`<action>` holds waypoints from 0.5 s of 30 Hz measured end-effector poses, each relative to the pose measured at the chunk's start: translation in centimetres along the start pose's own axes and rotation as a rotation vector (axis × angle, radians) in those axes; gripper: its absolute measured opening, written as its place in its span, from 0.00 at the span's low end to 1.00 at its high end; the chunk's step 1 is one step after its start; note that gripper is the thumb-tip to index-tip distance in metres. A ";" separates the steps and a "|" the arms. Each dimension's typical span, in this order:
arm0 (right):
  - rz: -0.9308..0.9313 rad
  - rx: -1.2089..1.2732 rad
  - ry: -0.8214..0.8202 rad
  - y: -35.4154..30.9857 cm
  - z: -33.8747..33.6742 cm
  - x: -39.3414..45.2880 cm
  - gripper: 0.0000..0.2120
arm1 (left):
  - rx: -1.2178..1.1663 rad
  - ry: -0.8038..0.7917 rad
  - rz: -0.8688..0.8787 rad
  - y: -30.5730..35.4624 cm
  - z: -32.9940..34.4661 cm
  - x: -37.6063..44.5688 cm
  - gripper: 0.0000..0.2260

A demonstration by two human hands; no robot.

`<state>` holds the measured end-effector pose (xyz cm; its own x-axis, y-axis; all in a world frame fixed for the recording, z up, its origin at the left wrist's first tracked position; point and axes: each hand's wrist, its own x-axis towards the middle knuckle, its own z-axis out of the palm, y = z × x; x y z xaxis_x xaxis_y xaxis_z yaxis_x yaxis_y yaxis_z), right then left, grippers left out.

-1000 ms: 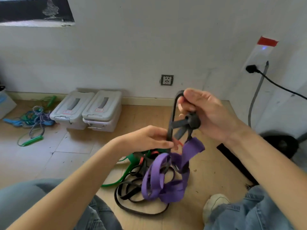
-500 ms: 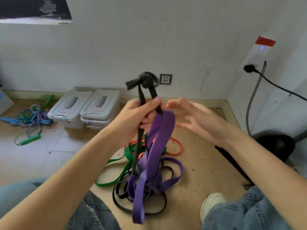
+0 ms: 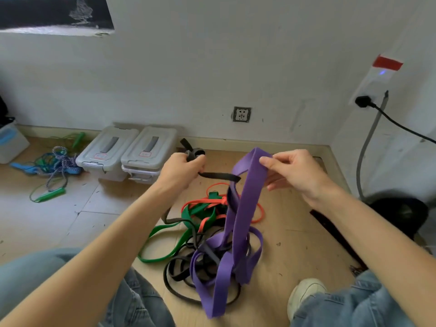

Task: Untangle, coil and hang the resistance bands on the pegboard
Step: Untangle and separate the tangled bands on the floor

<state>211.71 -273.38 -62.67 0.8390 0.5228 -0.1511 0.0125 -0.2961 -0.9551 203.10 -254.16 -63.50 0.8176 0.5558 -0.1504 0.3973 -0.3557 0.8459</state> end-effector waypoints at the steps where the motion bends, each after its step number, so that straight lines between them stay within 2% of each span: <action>1: 0.034 -0.080 0.010 0.0 -0.5 0.2 0.10 | -0.110 -0.026 0.005 0.3 -0.4 -0.1 0.14; 3: 0.085 -0.509 -0.016 0.2 -1.1 0.3 0.12 | -0.325 -0.162 0.072 1.3 -0.6 -0.7 0.14; 4: 0.073 -0.729 -0.048 0.2 -1.0 0.1 0.18 | -0.403 -0.251 0.118 2.0 -0.3 -1.2 0.14; 5: 0.014 -0.825 -0.107 0.2 -0.7 0.0 0.24 | -0.460 -0.335 0.164 2.6 0.1 -1.9 0.14; 6: -0.060 -0.785 -0.202 -0.2 -0.1 -0.3 0.27 | -0.508 -0.409 0.207 3.2 0.5 -2.4 0.15; 7: -0.122 -0.654 -0.324 -0.6 0.6 -0.7 0.26 | -0.567 -0.476 0.252 3.8 0.8 -2.8 0.15; 8: -0.164 -0.500 -0.432 -1.0 1.3 -1.1 0.22 | -0.636 -0.525 0.290 4.3 0.9 -2.9 0.14; 9: -0.198 -0.380 -0.468 -1.0 1.9 -1.2 0.17 | -0.703 -0.547 0.315 4.6 0.7 -2.8 0.14; 12: -0.248 -0.192 -0.304 -1.0 3.1 -1.4 0.06 | -0.753 -0.492 0.324 4.2 -0.1 -2.0 0.11; 14: -0.202 -0.066 -0.207 -1.2 3.0 -1.2 0.05 | -0.663 -0.448 0.290 3.1 -0.2 -1.6 0.11; 15: -0.190 0.014 -0.136 -1.6 2.6 -1.0 0.06 | -0.554 -0.417 0.263 2.5 -0.2 -1.2 0.15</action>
<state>209.44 -271.37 -61.68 0.7412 0.6713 -0.0001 0.1550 -0.1713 -0.9730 203.01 -255.60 -61.14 0.9910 0.1334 0.0044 -0.0118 0.0550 0.9984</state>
